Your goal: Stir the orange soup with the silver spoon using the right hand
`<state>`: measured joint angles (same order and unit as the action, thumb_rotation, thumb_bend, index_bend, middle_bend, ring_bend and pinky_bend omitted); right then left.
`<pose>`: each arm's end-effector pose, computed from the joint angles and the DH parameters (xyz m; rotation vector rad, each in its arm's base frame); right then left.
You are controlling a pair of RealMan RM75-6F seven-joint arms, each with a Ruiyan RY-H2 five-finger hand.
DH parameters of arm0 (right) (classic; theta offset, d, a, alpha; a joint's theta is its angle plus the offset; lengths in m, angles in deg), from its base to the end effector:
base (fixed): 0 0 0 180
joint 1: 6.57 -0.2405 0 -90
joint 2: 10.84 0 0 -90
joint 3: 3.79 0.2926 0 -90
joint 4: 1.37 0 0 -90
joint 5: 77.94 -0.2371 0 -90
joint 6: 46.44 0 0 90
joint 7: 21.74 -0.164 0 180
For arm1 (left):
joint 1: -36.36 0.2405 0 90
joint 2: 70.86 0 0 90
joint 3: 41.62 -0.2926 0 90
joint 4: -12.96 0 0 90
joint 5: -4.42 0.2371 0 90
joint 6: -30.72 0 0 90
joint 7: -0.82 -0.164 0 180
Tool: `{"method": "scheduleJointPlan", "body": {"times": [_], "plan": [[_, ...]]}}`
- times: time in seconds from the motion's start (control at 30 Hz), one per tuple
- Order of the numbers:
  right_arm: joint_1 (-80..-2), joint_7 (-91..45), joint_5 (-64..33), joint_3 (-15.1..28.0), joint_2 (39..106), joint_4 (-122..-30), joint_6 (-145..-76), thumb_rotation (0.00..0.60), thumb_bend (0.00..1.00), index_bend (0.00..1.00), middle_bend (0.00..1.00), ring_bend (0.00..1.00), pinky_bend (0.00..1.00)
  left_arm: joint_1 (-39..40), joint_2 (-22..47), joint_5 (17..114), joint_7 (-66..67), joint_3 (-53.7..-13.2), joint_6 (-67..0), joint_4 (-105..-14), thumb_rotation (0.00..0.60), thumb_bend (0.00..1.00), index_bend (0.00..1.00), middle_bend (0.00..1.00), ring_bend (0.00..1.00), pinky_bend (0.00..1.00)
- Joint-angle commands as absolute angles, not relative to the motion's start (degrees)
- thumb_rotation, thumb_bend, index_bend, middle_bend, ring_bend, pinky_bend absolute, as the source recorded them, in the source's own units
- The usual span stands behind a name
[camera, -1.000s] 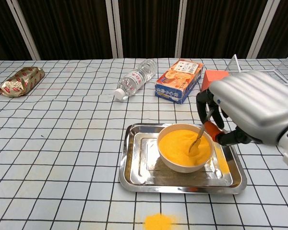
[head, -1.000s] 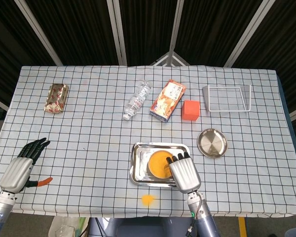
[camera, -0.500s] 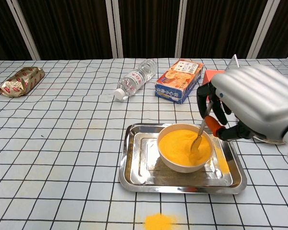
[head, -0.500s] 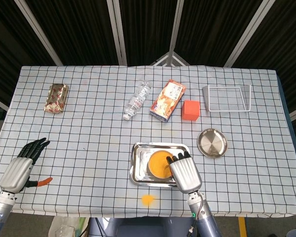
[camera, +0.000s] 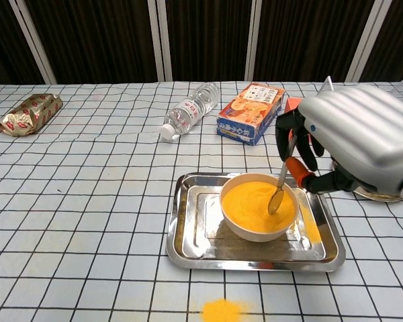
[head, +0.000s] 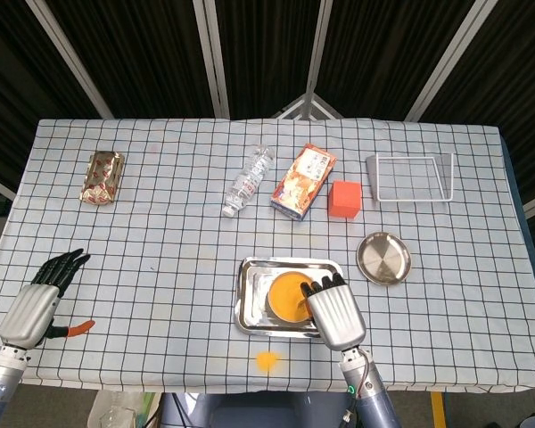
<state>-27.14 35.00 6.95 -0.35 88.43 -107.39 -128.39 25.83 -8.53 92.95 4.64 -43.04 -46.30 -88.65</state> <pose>-0.1180 -0.2330 -0.0379 1.6745 -0.6100 1.0062 -0.3070 0.2127 0.1108 -1.5515 -1.1372 -0.9989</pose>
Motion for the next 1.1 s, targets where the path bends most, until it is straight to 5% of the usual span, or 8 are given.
{"method": "scheduleJointPlan", "body": {"times": [0.03, 1.1], "plan": [[-26.9, 35.23, 6.86, -0.63, 88.18, -107.82, -128.29, 0.6, 0.71, 0.87, 0.68, 0.55, 0.48, 25.82, -8.53, 92.95, 4.64, -43.05, -46.27, -88.66, 0.6, 0.02, 0.0, 0.0, 0.0, 0.0], [-27.53, 29.46, 4.46, 2.31, 93.45, -99.51, -125.49, 0.6, 0.73, 0.91, 0.7, 0.57, 0.48, 25.7, -8.71, 92.88, 5.11, -43.02, -46.03, -88.58, 0.6, 0.02, 0.0, 0.0, 0.0, 0.0]]}}
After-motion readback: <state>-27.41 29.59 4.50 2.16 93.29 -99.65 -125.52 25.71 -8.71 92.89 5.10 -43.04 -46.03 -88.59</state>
